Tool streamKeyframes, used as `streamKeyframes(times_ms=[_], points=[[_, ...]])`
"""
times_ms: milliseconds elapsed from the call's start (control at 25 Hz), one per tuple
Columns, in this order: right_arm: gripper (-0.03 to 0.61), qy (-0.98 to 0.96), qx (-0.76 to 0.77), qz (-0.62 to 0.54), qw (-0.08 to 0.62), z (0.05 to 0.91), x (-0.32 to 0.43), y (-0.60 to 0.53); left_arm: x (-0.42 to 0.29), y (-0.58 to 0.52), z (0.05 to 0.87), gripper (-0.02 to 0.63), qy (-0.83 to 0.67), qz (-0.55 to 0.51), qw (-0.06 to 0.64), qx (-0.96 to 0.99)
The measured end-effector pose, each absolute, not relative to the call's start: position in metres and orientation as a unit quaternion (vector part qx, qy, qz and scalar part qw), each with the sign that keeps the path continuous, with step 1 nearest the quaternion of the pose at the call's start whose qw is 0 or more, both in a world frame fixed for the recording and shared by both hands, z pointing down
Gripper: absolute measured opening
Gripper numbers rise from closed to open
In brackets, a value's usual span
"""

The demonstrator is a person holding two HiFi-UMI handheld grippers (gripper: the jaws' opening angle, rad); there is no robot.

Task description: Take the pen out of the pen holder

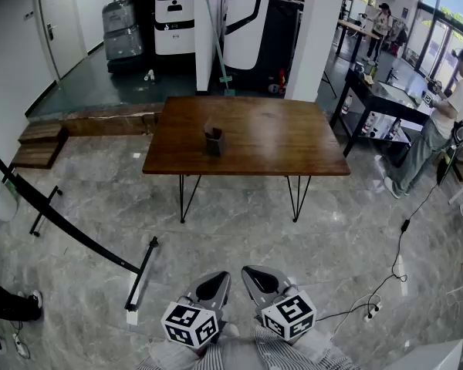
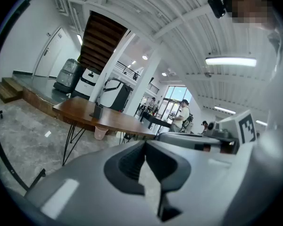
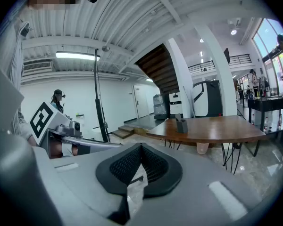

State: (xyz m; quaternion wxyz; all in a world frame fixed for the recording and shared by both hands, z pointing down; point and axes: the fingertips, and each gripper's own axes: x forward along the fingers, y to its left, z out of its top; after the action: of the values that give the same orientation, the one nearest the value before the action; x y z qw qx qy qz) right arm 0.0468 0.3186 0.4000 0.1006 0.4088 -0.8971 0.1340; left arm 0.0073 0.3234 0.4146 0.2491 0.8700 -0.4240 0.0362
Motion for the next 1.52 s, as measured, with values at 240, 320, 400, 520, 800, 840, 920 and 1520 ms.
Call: streamKeyframes(times_ms=[240,320,400,520,800,840,920,1520], points=[[0.0,-0.892,0.421,0.137,0.097,0.408,0.056,0.273,0.004,0.278,0.42,0.008,-0.428,0.029,0.255,0.866],[0.0,-0.891,0.421,0.139,0.097,0.412,0.056,0.254,0.005,0.259,0.425,0.008,-0.425,0.031,0.256,0.867],[0.0,-0.891,0.421,0.137,0.099,0.416,0.055,0.232,0.005,0.233,0.429,0.008,-0.424,0.033,0.254,0.869],[0.0,-0.887,0.428,0.141,0.1,0.416,0.056,0.191,0.004,0.188,0.427,0.008,-0.42,0.036,0.248,0.872],[0.0,-0.88,0.441,0.15,0.095,0.41,0.046,0.077,0.0,0.067,0.408,0.008,-0.383,0.021,0.237,0.893],[0.0,-0.879,0.443,0.151,0.093,0.41,0.044,0.059,-0.002,0.05,0.409,0.008,-0.38,0.024,0.238,0.894],[0.0,-0.876,0.448,0.154,0.089,0.408,0.04,0.027,-0.007,0.019,0.409,0.008,-0.376,0.028,0.24,0.894],[0.0,-0.878,0.428,0.188,0.105,0.424,0.028,-0.07,-0.028,-0.091,0.433,0.008,-0.42,0.049,0.279,0.862]])
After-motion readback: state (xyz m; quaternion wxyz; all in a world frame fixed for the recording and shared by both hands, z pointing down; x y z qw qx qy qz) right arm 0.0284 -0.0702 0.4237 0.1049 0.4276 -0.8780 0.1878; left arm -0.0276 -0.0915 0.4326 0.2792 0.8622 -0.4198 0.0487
